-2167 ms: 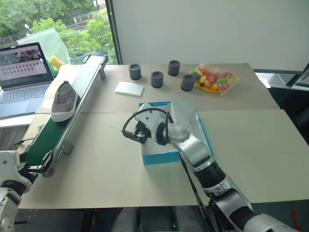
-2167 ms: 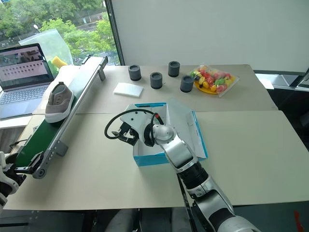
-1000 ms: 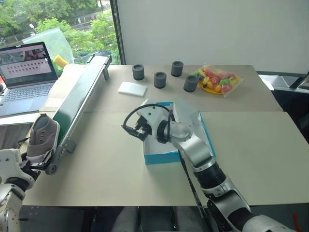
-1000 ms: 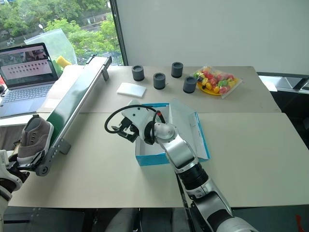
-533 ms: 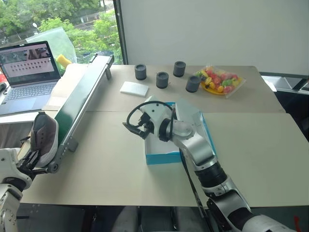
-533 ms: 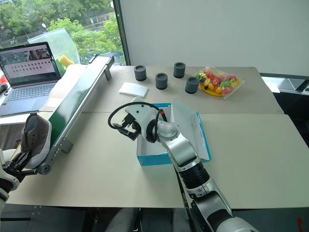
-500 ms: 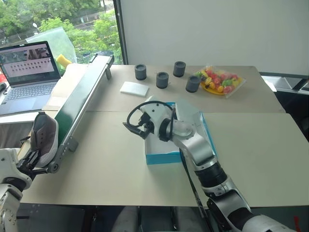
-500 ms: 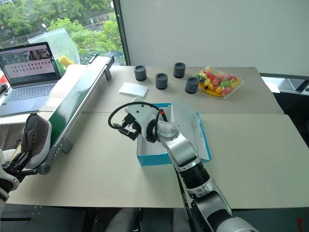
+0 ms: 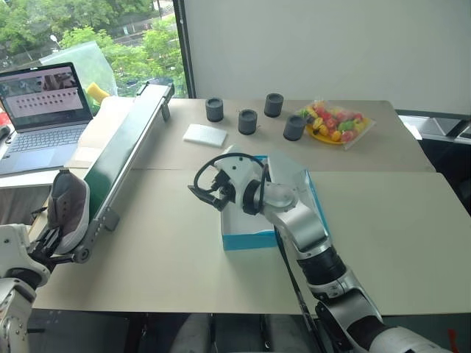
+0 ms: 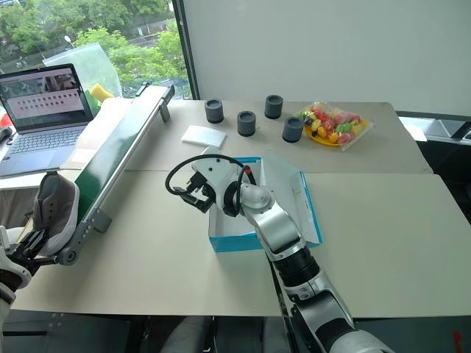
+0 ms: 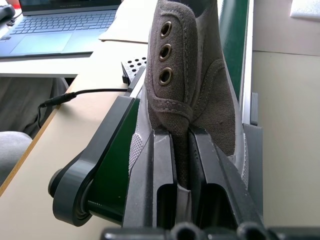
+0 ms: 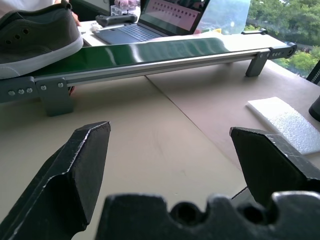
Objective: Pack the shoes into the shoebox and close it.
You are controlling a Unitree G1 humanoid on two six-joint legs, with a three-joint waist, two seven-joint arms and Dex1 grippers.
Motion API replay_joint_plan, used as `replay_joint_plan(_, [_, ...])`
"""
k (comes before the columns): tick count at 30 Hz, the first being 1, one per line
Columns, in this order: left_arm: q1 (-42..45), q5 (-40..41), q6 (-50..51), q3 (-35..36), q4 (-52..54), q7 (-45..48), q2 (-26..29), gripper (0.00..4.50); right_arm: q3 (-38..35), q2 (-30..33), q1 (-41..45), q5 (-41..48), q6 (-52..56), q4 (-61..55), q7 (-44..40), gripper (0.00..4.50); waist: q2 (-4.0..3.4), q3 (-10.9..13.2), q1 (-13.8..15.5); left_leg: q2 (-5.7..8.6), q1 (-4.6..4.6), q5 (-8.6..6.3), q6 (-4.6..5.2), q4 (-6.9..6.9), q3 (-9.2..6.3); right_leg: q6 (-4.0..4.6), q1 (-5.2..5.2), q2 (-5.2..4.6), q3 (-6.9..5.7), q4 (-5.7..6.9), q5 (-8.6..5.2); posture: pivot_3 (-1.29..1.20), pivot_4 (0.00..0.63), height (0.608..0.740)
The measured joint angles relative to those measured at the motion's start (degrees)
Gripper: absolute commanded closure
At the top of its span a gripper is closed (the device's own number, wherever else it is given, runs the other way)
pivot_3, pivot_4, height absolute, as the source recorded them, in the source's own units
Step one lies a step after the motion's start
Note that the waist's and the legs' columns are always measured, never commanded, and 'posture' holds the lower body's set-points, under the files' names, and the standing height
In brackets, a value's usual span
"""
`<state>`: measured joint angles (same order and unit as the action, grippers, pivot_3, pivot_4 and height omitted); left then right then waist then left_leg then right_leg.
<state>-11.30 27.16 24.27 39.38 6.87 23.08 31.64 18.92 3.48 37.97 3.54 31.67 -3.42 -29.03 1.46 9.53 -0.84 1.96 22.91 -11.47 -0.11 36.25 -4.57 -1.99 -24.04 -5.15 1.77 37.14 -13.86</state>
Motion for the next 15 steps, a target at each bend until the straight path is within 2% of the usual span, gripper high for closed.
replay_joint_plan(7, [2.16,0.62,3.87,-2.16,7.27,-3.74,-0.55,4.41,-2.29,-1.25,0.98,1.0,1.53,1.1,1.14,0.0,0.14,-0.03,-0.05,-0.02,0.09,0.0,0.0,0.0,-0.01,0.0,-0.04,0.01,0.0,-0.02,0.01,0.0,0.15,0.74])
replay_joint_plan(10, [6.52,4.23,7.38,-3.23,15.09,-7.57,-2.46,4.41,-9.96,-5.82,3.57,7.74,8.98,2.81,2.85,0.0,0.17,-0.03,-0.15,-0.04,0.19,0.0,0.0,0.03,-0.01,0.0,-0.12,0.02,0.01,-0.01,0.05,0.0,0.15,0.74])
replay_joint_plan(12, [9.44,5.89,9.68,-6.04,20.54,-9.79,-3.49,4.41,-17.89,-8.5,7.19,16.57,18.14,4.56,3.47,0.0,0.17,-0.04,-0.22,-0.03,0.2,0.0,0.0,0.01,0.0,-0.01,-0.11,0.01,0.06,-0.02,0.06,0.0,0.15,0.74])
replay_joint_plan(15, [9.8,6.58,11.85,-9.6,23.98,-11.09,-4.33,4.41,-28.1,-8.56,10.35,26.12,26.58,7.83,5.65,0.0,0.16,-0.03,-0.29,-0.01,0.2,-0.02,-0.02,-0.02,0.04,-0.02,-0.14,0.01,0.09,-0.03,0.06,0.0,0.15,0.74])
